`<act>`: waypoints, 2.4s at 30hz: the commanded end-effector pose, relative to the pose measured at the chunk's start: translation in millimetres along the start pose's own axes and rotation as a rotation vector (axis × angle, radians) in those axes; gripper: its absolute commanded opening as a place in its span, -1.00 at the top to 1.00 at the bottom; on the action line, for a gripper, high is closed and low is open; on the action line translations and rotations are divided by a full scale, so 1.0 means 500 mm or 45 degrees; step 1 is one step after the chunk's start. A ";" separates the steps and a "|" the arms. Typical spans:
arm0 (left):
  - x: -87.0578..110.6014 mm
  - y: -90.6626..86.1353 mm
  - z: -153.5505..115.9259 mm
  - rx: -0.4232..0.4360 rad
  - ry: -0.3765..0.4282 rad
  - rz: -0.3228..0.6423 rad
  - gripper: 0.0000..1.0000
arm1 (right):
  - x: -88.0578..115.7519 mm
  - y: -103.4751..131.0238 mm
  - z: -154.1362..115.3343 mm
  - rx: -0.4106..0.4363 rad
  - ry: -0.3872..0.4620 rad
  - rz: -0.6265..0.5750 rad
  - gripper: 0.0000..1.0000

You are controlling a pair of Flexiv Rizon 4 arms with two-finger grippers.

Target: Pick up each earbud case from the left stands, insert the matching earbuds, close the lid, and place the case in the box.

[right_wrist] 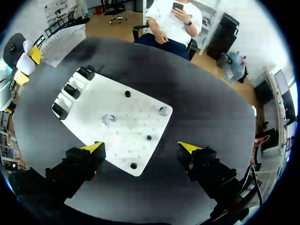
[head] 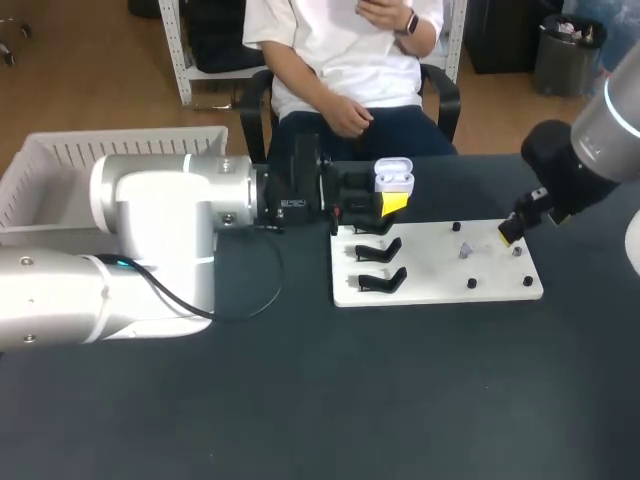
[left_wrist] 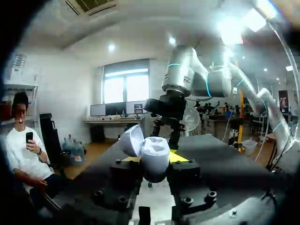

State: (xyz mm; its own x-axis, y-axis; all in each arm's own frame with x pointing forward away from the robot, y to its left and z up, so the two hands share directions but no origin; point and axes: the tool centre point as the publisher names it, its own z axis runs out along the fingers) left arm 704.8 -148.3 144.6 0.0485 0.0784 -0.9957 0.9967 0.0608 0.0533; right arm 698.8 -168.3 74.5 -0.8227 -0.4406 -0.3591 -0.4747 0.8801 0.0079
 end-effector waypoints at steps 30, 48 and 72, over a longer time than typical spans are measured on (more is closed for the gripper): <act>0.002 -0.005 0.000 -0.012 -0.007 0.005 1.00 | -0.068 -0.077 0.114 0.122 0.175 -0.097 -1.00; 0.002 -0.005 0.000 -0.012 -0.007 0.005 1.00 | -0.077 -0.083 0.123 0.116 0.199 -0.134 0.05; 0.002 -0.005 0.000 -0.012 -0.007 0.005 1.00 | -0.075 -0.078 0.129 0.101 0.221 -0.047 0.11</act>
State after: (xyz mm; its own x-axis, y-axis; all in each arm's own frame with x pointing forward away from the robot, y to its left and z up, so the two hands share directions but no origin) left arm 704.7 -148.2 144.7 0.0482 0.0786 -0.9957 0.9967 0.0609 0.0530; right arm 767.2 -175.8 27.5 -0.8478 -0.4933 -0.1948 -0.4883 0.8693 -0.0762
